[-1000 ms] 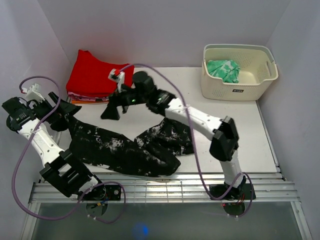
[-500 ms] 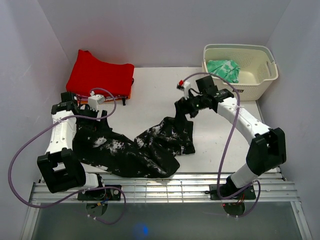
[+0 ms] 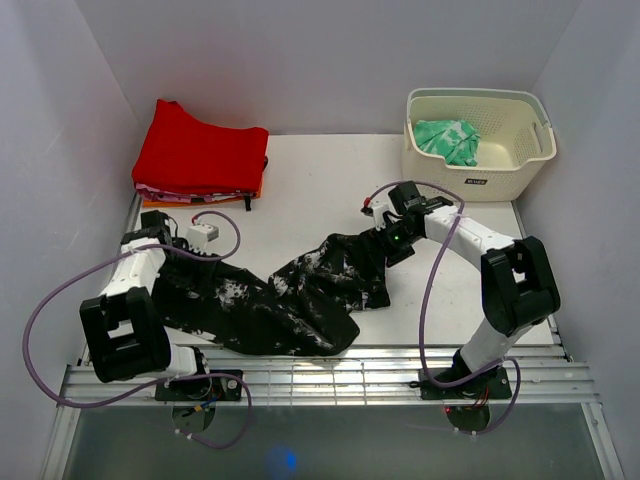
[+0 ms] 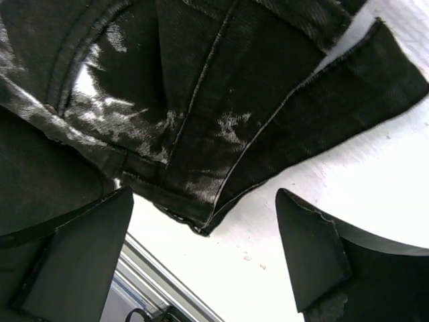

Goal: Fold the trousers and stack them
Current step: Flatten the trousers out

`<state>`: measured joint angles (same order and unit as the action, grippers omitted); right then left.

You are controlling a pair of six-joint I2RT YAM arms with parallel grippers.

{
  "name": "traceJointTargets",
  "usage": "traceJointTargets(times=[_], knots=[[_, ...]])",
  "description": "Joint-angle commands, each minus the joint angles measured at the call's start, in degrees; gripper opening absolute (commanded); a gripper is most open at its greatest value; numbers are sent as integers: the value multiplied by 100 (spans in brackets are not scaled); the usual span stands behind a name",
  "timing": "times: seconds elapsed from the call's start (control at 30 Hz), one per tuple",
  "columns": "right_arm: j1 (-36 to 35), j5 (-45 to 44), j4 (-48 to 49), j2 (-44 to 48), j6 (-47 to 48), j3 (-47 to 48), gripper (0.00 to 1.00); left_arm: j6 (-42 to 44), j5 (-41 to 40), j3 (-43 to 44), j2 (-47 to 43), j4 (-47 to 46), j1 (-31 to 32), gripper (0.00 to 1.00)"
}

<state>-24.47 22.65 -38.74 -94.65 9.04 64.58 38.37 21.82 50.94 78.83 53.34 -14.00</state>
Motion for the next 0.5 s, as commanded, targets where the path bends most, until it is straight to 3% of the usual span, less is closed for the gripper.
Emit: traceJointTargets(times=[0.0,0.23,0.33,0.37,0.4,0.47], knots=[[12,265,113,-325,-43,11,90,-75,-565,-320,89,-658,29,90],[21,976,-221,-826,107,257,67,-277,-961,-410,572,-1124,20,86],[74,1144,-370,-950,168,362,37,-391,-961,-269,783,-1177,29,83],[109,1153,-406,-915,186,406,18,-418,-969,-234,870,-1168,29,81],[240,1180,-476,-880,212,476,9,-435,-987,-216,906,-1186,29,80],[424,1206,-756,-784,335,792,8,-401,-1057,-190,968,-1238,20,68]])
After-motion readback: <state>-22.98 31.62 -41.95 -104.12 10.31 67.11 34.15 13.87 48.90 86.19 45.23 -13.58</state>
